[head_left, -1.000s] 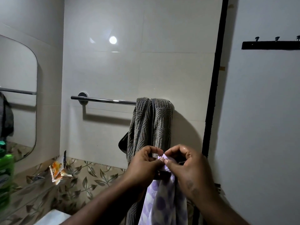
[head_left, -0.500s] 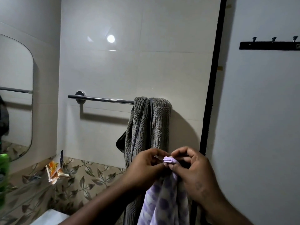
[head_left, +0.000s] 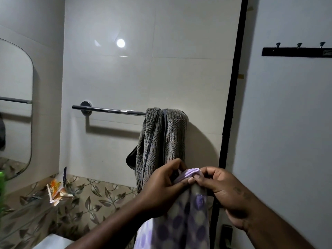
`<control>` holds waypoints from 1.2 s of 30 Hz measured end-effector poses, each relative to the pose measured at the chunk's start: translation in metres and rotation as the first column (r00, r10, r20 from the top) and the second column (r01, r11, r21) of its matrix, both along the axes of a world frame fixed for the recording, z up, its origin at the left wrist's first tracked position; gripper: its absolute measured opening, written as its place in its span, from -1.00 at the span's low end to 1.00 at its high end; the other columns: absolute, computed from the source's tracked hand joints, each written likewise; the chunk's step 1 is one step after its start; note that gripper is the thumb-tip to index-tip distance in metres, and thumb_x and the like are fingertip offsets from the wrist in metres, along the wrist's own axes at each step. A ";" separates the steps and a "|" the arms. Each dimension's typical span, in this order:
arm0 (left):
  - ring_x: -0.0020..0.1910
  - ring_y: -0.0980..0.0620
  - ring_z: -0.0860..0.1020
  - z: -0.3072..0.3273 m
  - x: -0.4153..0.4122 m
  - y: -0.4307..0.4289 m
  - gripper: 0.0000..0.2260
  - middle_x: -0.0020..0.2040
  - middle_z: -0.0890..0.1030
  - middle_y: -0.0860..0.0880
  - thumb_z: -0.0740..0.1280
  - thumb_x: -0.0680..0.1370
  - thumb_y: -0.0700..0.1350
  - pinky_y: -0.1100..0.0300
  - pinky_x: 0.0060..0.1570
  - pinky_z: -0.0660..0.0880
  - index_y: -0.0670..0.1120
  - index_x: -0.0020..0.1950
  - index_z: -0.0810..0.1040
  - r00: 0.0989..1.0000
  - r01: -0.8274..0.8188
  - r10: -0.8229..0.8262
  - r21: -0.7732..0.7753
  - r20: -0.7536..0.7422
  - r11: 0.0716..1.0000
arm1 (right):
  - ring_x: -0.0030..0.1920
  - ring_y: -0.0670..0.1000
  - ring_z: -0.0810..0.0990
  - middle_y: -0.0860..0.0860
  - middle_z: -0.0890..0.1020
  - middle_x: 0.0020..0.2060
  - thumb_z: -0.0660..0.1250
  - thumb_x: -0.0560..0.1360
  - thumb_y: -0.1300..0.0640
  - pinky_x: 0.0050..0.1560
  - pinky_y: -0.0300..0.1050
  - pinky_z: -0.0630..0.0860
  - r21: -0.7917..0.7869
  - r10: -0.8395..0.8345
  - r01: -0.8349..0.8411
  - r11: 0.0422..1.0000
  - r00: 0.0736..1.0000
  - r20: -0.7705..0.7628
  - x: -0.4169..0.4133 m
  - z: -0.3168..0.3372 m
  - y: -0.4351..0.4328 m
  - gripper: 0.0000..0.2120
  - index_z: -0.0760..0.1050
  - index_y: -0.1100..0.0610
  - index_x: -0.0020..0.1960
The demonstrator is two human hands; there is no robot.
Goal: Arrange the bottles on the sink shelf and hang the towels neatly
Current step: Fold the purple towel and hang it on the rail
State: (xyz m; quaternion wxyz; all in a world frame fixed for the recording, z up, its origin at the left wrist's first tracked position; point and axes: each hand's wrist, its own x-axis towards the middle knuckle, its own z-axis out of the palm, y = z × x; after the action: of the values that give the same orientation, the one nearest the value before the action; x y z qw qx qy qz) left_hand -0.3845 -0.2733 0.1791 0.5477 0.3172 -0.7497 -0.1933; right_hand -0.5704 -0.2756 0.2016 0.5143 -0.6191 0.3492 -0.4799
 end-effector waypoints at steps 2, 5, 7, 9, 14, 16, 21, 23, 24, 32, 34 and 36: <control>-0.12 -0.08 0.51 0.001 -0.003 0.004 -0.63 -0.05 0.58 -0.19 0.44 0.54 0.20 -0.24 -0.03 0.51 -0.05 0.10 0.48 1.000 0.017 -0.017 -0.012 -0.021 1.000 | -0.06 0.17 0.64 0.40 0.67 0.04 0.33 0.59 0.26 -0.01 -0.01 0.60 -0.060 -0.048 0.050 0.997 0.998 0.036 0.003 0.000 0.000 -0.79 0.58 0.40 0.12; -0.08 -0.05 0.54 0.002 0.004 0.008 -0.63 0.02 0.53 0.05 0.42 0.56 0.16 0.00 -0.03 0.53 0.08 0.26 0.39 0.999 -0.029 0.032 -0.066 0.043 0.997 | -0.11 0.15 0.62 0.37 0.69 0.00 0.31 0.61 0.22 -0.09 -0.02 0.58 -0.072 -0.082 0.090 0.993 0.990 0.111 0.004 0.005 0.001 -0.79 0.56 0.37 0.12; -0.12 0.15 0.50 0.002 0.013 0.010 -0.66 0.01 0.50 0.13 0.45 0.56 0.13 0.19 -0.08 0.49 0.10 0.22 0.41 0.992 -0.051 0.061 -0.090 0.111 0.995 | -0.16 0.11 0.62 0.30 0.70 -0.10 0.30 0.62 0.23 -0.22 -0.12 0.61 -0.091 -0.123 0.137 0.986 0.982 0.147 0.001 0.013 0.002 -0.82 0.56 0.36 0.09; -0.11 0.19 0.48 0.002 0.023 0.011 -0.75 -0.06 0.52 0.14 0.50 0.55 0.02 0.22 -0.08 0.46 0.02 0.11 0.49 0.993 0.003 -0.001 -0.023 0.119 1.000 | -0.17 0.09 0.61 0.24 0.69 -0.15 0.30 0.62 0.25 -0.23 -0.17 0.61 -0.133 -0.147 0.170 0.977 0.975 0.166 -0.003 0.021 0.001 -0.83 0.56 0.37 0.08; 0.11 0.00 0.64 0.009 0.043 0.026 -0.75 0.15 0.72 -0.10 0.51 0.53 -0.28 -0.03 0.15 0.63 -0.14 0.19 0.65 0.961 0.255 -0.277 0.341 0.016 0.905 | -0.17 0.07 0.56 0.18 0.64 -0.16 0.30 0.62 0.24 -0.24 -0.18 0.58 -0.169 -0.216 0.258 0.951 0.948 0.236 -0.005 0.031 -0.006 -0.83 0.52 0.37 0.09; 0.14 -0.12 0.64 0.010 0.056 0.028 -0.64 0.20 0.69 -0.26 0.58 0.49 -0.13 -0.33 0.20 0.57 -0.20 0.23 0.64 0.963 0.185 -0.248 0.402 0.110 0.897 | -0.22 0.04 0.56 0.17 0.62 -0.16 0.30 0.63 0.22 -0.29 -0.21 0.58 -0.168 -0.237 0.287 0.943 0.935 0.264 -0.007 0.034 -0.008 -0.84 0.52 0.34 0.08; 0.04 -0.09 0.69 0.009 0.084 0.034 -0.70 0.12 0.74 -0.20 0.58 0.49 -0.12 -0.09 0.11 0.65 -0.18 0.17 0.68 0.939 0.078 -0.240 0.525 0.248 0.847 | -0.25 0.03 0.56 0.17 0.62 -0.15 0.30 0.63 0.22 -0.33 -0.25 0.58 -0.160 -0.291 0.350 0.923 0.906 0.307 -0.013 0.040 -0.015 -0.87 0.57 0.27 0.05; 0.03 -0.07 0.70 0.007 0.091 0.039 -0.71 0.11 0.75 -0.16 0.56 0.52 -0.12 0.03 0.03 0.67 -0.16 0.20 0.67 0.925 0.043 -0.245 0.562 0.290 0.826 | -0.25 0.04 0.56 0.16 0.63 -0.17 0.30 0.63 0.22 -0.34 -0.26 0.57 -0.157 -0.312 0.372 0.915 0.898 0.309 -0.016 0.041 -0.017 -0.87 0.57 0.27 0.03; 0.00 -0.05 0.71 0.005 0.094 0.041 -0.71 0.10 0.75 -0.14 0.56 0.52 -0.10 0.04 0.00 0.68 -0.14 0.20 0.66 0.914 0.006 -0.235 0.569 0.331 0.822 | -0.27 0.03 0.56 0.14 0.63 -0.19 0.30 0.63 0.21 -0.35 -0.26 0.57 -0.156 -0.324 0.383 0.910 0.894 0.308 -0.018 0.042 -0.017 -0.88 0.58 0.24 0.00; 0.04 -0.14 0.71 -0.015 0.113 0.043 -0.78 0.03 0.75 -0.04 0.50 0.49 -0.02 -0.12 0.03 0.65 -0.07 0.09 0.66 0.789 -0.176 -0.117 0.403 0.604 0.898 | -0.34 0.00 0.58 0.10 0.64 -0.26 0.28 0.64 0.20 -0.36 -0.19 0.57 -0.148 -0.367 0.433 0.889 0.868 0.333 -0.026 0.048 -0.019 -0.86 0.56 0.18 -0.07; 0.07 -0.10 0.70 -0.018 0.116 0.043 -0.74 0.10 0.73 -0.01 0.52 0.50 0.00 -0.12 0.08 0.63 -0.06 0.14 0.66 0.803 -0.123 -0.156 0.416 0.576 0.901 | -0.37 -0.03 0.60 0.07 0.65 -0.29 0.28 0.64 0.21 -0.37 -0.21 0.58 -0.139 -0.365 0.434 0.890 0.862 0.352 -0.027 0.051 -0.017 -0.84 0.56 0.16 -0.10; 0.18 -0.05 0.64 -0.020 0.114 0.046 -0.68 0.22 0.65 0.02 0.54 0.50 0.02 -0.06 0.17 0.61 -0.09 0.18 0.67 0.860 -0.049 -0.159 0.387 0.486 0.921 | -0.33 0.00 0.59 0.09 0.64 -0.28 0.28 0.64 0.20 -0.30 -0.16 0.57 -0.132 -0.371 0.441 0.888 0.855 0.362 -0.028 0.053 -0.017 -0.83 0.55 0.16 -0.11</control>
State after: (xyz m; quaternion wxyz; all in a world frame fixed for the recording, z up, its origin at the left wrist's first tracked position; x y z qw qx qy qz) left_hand -0.2701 -0.2278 0.1593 0.2515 0.4363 -0.8231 -0.2624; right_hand -0.5987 -0.2928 0.2547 0.3832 -0.4933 0.3296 -0.7079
